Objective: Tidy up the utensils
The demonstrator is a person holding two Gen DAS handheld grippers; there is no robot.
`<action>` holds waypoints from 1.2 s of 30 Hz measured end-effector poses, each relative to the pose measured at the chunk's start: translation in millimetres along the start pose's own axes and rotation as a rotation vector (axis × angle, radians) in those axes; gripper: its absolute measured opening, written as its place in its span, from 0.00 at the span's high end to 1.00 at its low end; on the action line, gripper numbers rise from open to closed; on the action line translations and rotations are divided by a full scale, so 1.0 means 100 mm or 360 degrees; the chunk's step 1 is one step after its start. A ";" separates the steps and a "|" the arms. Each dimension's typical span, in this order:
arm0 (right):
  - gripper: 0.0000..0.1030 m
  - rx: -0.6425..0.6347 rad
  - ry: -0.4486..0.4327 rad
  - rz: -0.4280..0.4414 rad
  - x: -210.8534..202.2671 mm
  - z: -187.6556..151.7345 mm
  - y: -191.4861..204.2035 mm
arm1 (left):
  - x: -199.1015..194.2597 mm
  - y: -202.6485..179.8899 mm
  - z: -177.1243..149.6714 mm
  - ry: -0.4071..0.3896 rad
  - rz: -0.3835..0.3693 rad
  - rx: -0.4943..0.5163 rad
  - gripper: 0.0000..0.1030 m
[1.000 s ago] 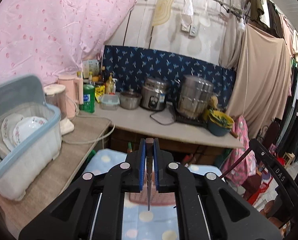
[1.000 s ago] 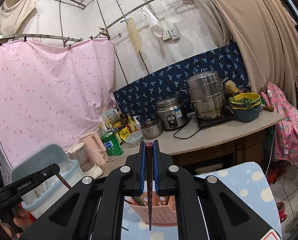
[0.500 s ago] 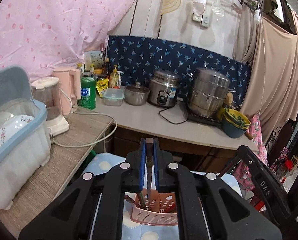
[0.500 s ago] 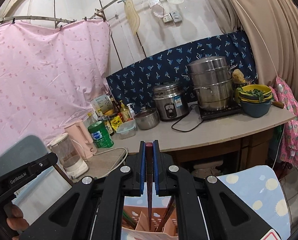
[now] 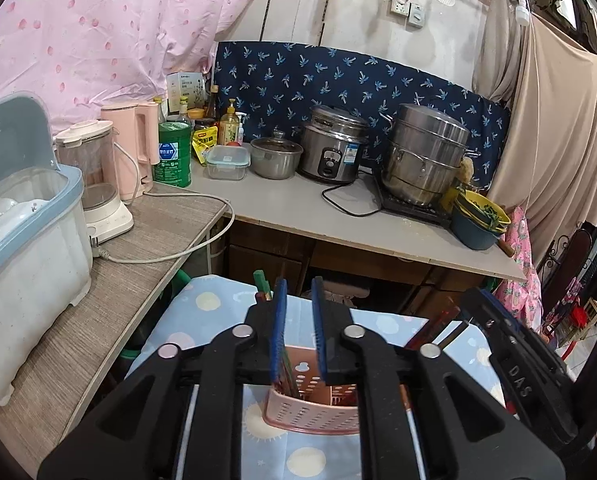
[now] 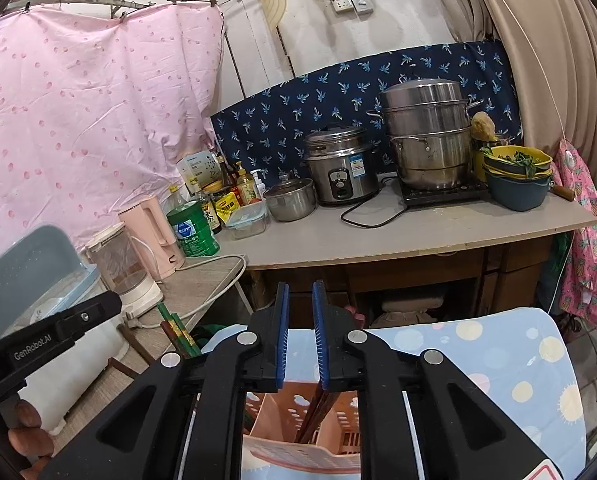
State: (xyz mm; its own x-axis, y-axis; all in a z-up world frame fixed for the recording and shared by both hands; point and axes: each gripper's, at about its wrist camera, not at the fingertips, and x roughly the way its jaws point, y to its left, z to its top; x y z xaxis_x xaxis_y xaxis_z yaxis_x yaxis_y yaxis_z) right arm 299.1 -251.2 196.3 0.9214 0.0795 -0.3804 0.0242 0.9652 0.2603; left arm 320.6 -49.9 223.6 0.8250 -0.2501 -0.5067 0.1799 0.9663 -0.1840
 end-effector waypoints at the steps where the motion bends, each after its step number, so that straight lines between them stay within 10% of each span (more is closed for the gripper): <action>1: 0.83 0.0004 -0.0005 0.0003 -0.04 0.00 -0.01 | -0.01 0.00 -0.02 -0.0003 0.0006 0.0007 0.83; 36: 0.69 -0.0121 0.0091 -0.0016 -1.26 -0.77 0.27 | -0.95 -0.15 -0.86 0.0029 0.0089 0.0221 0.66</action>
State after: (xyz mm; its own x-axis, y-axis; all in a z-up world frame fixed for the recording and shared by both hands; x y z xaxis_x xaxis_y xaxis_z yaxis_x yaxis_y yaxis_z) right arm 153.6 -216.2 183.4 0.8975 0.0818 -0.4334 0.0017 0.9820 0.1888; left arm 193.7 -46.1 202.3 0.8264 -0.1953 -0.5282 0.2073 0.9776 -0.0371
